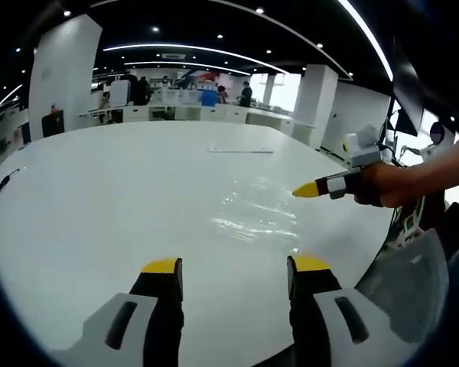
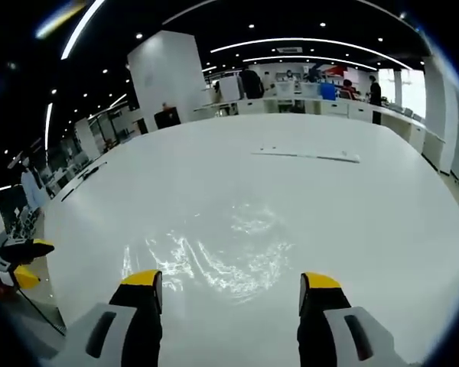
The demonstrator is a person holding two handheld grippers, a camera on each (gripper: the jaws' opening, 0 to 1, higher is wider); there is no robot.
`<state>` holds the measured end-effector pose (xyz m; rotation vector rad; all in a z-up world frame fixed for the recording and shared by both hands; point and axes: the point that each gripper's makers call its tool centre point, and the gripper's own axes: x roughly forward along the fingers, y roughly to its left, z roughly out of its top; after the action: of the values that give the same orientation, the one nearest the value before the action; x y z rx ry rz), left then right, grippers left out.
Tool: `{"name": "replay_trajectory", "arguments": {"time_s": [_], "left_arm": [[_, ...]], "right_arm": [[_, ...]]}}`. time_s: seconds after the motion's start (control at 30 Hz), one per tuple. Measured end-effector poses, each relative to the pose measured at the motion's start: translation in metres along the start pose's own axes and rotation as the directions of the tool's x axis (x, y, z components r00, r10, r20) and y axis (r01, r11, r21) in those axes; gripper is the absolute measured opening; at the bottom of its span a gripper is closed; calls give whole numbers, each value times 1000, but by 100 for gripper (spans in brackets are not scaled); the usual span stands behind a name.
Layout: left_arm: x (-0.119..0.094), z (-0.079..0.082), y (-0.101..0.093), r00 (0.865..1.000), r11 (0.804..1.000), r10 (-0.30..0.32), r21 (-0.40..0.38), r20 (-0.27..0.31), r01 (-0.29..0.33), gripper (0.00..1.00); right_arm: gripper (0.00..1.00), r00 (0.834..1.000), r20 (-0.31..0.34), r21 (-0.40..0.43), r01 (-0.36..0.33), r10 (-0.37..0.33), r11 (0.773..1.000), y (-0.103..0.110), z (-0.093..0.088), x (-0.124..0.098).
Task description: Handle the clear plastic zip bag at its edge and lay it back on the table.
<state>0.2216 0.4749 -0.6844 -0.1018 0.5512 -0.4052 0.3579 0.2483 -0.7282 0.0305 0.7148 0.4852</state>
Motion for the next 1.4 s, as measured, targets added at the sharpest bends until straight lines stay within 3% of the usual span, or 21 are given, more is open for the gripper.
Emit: {"name": "replay_trajectory", "arguments": {"time_s": [0.4, 0.8, 1.13, 1.23, 1.4], "left_arm": [[-1, 0, 1, 1000, 1000, 9, -6, -1, -9, 51], [0, -2, 0, 1000, 1000, 7, -4, -15, -7, 51], [0, -3, 2, 1000, 1000, 12, -5, -21, -12, 50], [0, -5, 3, 1000, 1000, 13, -5, -25, -13, 49], [0, -5, 2, 999, 1000, 13, -8, -30, -13, 49]], "right_arm": [[70, 1000, -27, 3, 16, -16, 1000, -18, 11, 27], [69, 998, -58, -35, 23, -25, 999, -34, 16, 46], [66, 997, -54, -18, 45, -46, 999, -49, 18, 55], [64, 993, -104, -115, 51, -63, 992, -52, 11, 58], [63, 993, -97, -116, 62, -73, 991, -55, 12, 61]]}}
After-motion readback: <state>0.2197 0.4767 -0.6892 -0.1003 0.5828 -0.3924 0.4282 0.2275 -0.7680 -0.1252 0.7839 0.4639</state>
